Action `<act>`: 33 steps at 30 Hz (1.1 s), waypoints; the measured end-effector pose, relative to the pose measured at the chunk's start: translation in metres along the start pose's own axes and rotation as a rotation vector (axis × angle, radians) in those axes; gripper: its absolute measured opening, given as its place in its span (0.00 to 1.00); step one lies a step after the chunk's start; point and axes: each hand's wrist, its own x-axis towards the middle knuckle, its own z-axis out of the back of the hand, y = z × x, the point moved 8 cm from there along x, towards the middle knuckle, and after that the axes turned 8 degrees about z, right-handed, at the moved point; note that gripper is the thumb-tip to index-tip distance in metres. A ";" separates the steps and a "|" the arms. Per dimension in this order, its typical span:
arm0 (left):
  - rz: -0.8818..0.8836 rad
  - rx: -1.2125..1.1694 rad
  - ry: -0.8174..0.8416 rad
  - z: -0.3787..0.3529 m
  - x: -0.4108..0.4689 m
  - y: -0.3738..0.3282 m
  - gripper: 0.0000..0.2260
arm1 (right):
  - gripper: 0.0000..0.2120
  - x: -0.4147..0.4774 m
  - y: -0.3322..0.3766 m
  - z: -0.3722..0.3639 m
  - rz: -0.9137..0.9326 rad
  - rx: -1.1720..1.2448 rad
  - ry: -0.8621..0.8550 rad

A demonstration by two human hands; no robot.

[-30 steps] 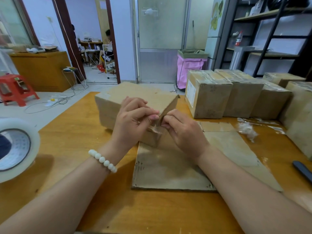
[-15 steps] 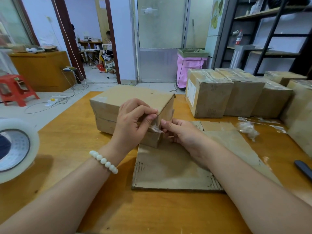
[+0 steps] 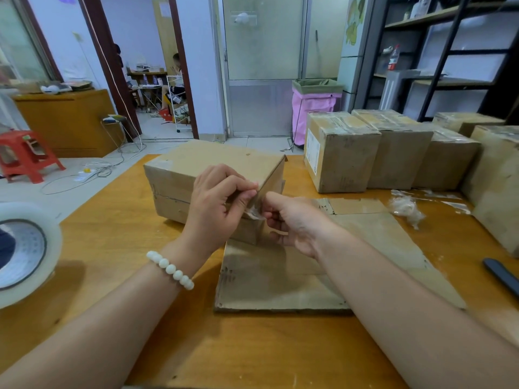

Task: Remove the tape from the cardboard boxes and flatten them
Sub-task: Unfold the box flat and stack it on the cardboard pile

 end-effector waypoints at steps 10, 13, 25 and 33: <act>0.027 -0.006 -0.019 0.005 0.001 0.002 0.08 | 0.08 -0.006 -0.012 -0.011 -0.128 0.078 0.053; 0.049 -0.018 -0.026 0.008 0.001 0.003 0.10 | 0.07 -0.005 -0.002 -0.003 -0.018 0.069 0.052; 0.043 -0.010 0.009 0.007 -0.003 0.010 0.09 | 0.01 -0.010 0.038 -0.004 0.907 -0.856 0.060; 0.077 0.045 -0.019 0.006 -0.002 0.006 0.10 | 0.16 -0.018 0.026 -0.017 0.599 -1.045 0.310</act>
